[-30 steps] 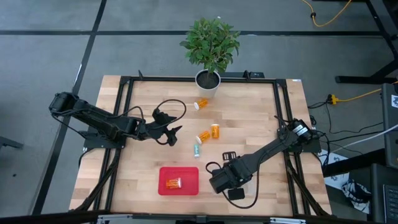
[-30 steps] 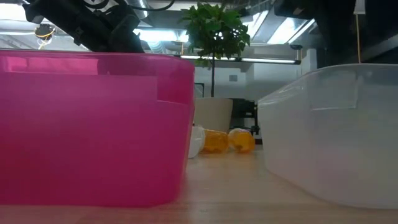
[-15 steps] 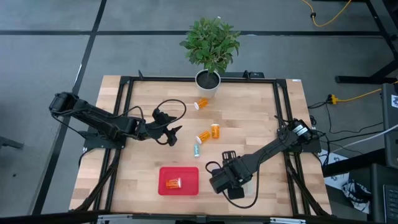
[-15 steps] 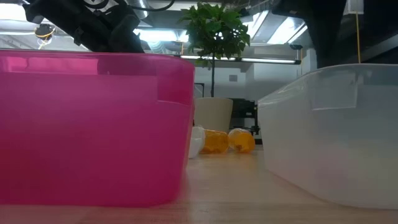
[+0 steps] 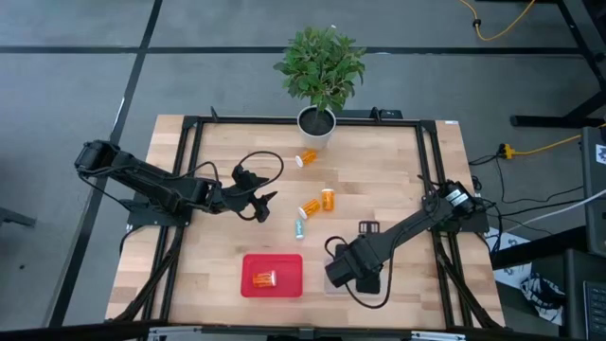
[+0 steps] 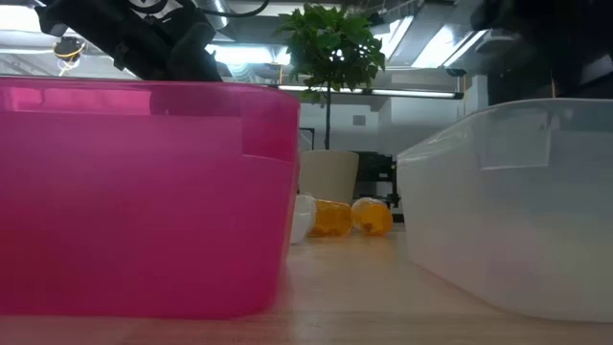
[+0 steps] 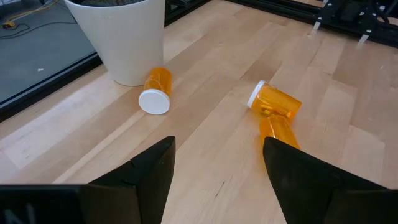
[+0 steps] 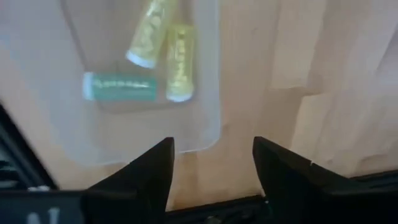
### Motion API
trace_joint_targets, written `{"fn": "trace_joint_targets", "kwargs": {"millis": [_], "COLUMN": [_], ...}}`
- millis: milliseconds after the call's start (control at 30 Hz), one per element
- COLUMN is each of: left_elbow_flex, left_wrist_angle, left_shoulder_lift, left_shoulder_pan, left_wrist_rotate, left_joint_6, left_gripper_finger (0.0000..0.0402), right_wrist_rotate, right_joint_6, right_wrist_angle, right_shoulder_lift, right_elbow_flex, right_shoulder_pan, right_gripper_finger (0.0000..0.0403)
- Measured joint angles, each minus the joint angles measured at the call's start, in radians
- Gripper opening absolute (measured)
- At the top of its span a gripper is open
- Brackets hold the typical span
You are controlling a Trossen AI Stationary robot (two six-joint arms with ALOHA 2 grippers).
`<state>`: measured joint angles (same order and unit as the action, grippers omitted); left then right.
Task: Pick and place medicine bottles into bin by pill shape (circle, oval)
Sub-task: Put the bottom left large orange pill bottle into the red bin
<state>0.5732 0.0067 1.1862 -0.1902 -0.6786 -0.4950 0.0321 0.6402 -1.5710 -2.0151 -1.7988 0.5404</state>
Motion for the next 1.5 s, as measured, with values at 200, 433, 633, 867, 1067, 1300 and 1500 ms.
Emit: {"fn": "trace_joint_targets", "kwargs": {"millis": [200, 433, 633, 867, 1067, 1300, 1500], "left_elbow_flex": [0.0, 0.0, 0.0, 0.0, 0.0, 0.0, 0.0], "left_wrist_angle": [0.0, 0.0, 0.0, 0.0, 0.0, 0.002, 0.001], "left_shoulder_lift": [0.0, 0.0, 0.0, 0.0, 0.0, 0.0, 0.0], "left_shoulder_pan": [0.0, 0.0, 0.0, 0.0, 0.0, -0.001, -0.001], "left_wrist_rotate": [0.0, 0.0, 0.0, 0.0, 0.0, 0.01, 0.011], "left_joint_6": [0.0, 0.0, 0.0, 0.0, 0.0, -0.002, -0.025], "left_gripper_finger": [0.0237, 0.0237, 0.0237, 0.0237, 0.0237, 0.0237, 0.0237], "right_wrist_rotate": [0.058, -0.01, -0.092, -0.322, -0.589, -0.756, -0.747], "right_joint_6": [0.076, 0.084, 0.032, -0.147, -0.184, 0.014, 0.138], "right_wrist_angle": [-0.002, 0.001, 0.0, 0.01, 0.01, 0.023, 0.248], "right_shoulder_lift": [0.003, 0.003, 0.003, 0.003, 0.048, 0.226, 0.454], "right_elbow_flex": [-0.034, -0.07, -0.07, -0.07, -0.053, 0.168, 0.507], "right_shoulder_pan": [0.041, 0.079, 0.079, 0.086, 0.077, 0.042, 0.023], "right_gripper_finger": [0.0215, 0.0215, 0.0215, 0.0215, 0.0215, 0.0215, 0.0215]}}
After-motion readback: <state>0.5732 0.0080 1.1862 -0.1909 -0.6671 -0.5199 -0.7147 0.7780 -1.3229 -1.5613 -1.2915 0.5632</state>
